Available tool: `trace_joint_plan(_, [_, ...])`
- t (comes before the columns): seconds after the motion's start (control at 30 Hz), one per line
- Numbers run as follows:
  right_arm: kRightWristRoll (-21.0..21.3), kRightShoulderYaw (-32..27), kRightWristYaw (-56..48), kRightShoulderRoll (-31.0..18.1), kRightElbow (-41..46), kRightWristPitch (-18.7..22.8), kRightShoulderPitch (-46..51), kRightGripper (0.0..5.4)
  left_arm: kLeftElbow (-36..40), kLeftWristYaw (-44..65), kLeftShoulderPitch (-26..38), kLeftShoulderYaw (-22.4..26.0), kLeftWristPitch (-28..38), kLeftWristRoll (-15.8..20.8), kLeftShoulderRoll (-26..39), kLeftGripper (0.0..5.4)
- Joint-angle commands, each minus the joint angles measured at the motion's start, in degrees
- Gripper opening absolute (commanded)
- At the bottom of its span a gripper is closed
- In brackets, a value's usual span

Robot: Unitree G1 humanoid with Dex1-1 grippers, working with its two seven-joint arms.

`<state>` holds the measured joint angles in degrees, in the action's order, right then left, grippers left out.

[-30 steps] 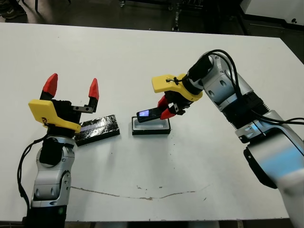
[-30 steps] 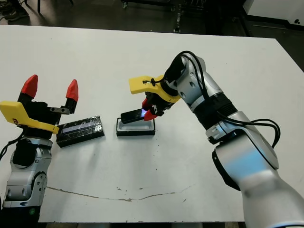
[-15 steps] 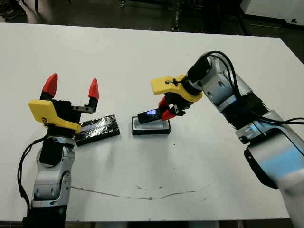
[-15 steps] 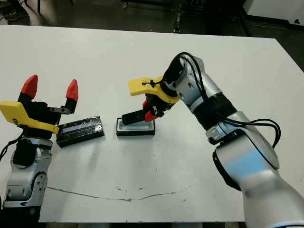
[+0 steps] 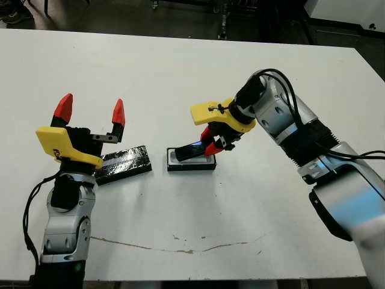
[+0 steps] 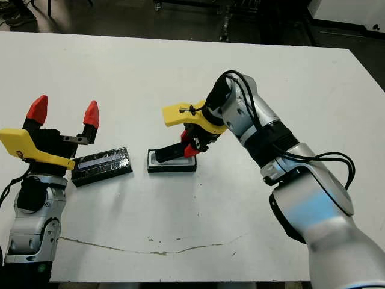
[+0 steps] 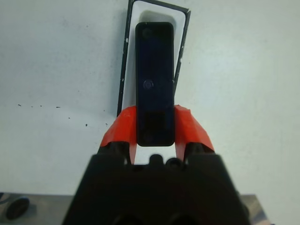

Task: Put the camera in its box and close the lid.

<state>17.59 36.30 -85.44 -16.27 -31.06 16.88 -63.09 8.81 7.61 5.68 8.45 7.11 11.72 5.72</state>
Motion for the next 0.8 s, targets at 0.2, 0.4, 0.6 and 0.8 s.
trace_joint_plan(0.2, [0.72, 1.18, -0.09, -0.37, 0.30, -0.62, 0.39, 1.66, 0.61, -0.36, -0.94, -0.02, -0.34, -0.27, -0.14, 5.40])
trace_joint_plan(0.4, [1.50, 1.79, 0.18, -0.25, 0.42, 0.09, 0.58, 1.66, 0.54, -0.62, -0.93, -0.09, -0.22, -0.67, -0.28, 5.40])
trace_joint_plan(0.6, [1.89, 2.29, 0.51, 0.25, 0.62, -0.10, 0.73, 1.66, 0.58, -0.54, -1.01, -0.13, -0.09, -0.61, -0.45, 5.40])
trace_joint_plan(0.8, [2.02, 3.12, 0.08, 1.42, -0.07, -0.29, 0.39, 1.66, 0.52, -0.41, -1.00, -0.08, -0.08, -0.30, -0.69, 5.40])
